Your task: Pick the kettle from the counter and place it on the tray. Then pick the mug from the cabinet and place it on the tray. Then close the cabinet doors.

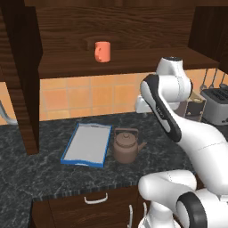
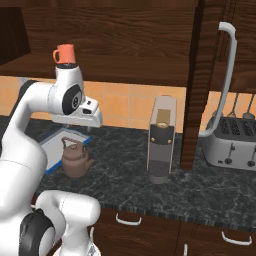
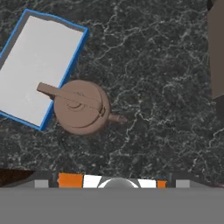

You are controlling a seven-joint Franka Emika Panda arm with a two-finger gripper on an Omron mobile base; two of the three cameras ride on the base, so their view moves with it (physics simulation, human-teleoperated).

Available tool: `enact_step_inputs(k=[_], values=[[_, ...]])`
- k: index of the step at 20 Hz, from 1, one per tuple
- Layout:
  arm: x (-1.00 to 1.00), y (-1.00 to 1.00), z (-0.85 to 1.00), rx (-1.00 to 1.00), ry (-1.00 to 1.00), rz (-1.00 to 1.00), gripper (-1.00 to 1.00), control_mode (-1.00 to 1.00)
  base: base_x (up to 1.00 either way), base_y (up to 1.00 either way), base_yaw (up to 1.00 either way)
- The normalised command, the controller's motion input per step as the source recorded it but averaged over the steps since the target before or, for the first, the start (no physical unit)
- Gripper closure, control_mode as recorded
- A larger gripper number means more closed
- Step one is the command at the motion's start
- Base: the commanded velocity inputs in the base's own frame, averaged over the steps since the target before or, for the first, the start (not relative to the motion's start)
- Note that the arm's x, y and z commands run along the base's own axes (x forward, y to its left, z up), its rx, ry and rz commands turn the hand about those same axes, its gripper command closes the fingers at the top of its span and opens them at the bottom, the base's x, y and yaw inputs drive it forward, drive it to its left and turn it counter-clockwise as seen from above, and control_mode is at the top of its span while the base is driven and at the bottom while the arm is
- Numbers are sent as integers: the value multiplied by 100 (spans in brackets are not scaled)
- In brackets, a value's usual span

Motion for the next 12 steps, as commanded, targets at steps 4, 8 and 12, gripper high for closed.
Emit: enact_step_inputs(k=[4,8,12], values=[[-8,33,-39,0,-5,17,-100,-100,0,0,0],[9,42,-38,-2,-5,30,-100,-100,0,0,0],[35,25,-16,-11,-12,18,-100,-100,0,0,0]])
